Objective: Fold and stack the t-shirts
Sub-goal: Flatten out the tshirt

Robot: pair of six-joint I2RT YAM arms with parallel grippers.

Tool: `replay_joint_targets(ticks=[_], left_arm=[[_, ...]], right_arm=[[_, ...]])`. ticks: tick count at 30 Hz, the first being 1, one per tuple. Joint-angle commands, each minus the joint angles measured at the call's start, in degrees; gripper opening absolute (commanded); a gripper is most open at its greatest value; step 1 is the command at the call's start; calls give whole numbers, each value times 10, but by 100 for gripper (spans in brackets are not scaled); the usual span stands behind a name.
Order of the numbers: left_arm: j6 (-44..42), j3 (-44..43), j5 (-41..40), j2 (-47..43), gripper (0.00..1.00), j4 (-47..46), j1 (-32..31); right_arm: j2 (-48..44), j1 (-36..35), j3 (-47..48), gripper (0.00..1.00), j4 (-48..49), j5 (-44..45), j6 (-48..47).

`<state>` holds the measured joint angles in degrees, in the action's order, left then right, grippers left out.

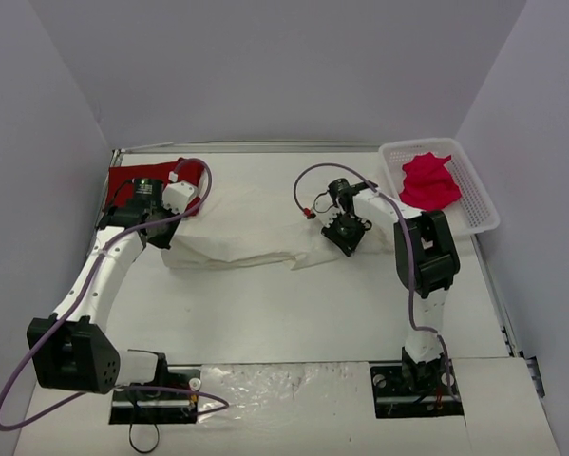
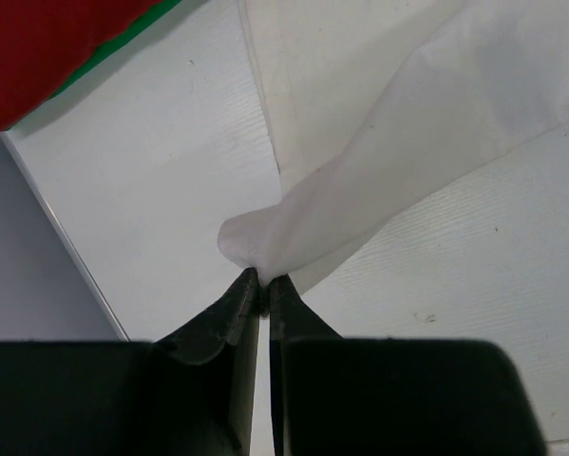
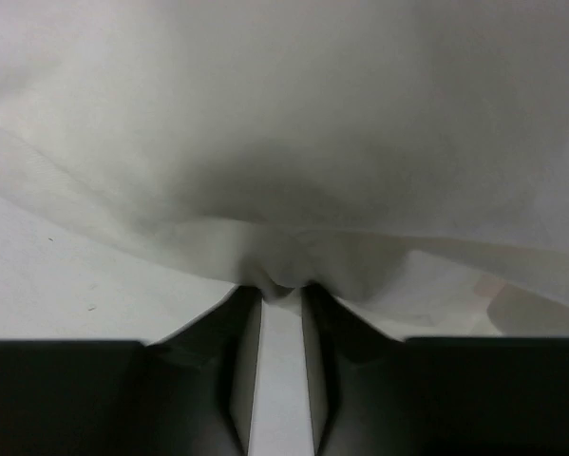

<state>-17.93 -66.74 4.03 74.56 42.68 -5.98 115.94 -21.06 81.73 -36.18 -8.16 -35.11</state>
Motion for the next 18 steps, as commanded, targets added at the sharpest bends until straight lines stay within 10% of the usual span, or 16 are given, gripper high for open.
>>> replay_joint_targets(ticks=[1,3,18], left_arm=[[1,-4,8,-13,2,-3,4],[1,-3,8,-12,2,-4,4],[2,-19,9,-7,2,1,4]], right_arm=[[11,-2,17,19,-13,11,9],[6,-2,12,0,-12,11,8],[-144,-2,11,0,-150,-31,-24]])
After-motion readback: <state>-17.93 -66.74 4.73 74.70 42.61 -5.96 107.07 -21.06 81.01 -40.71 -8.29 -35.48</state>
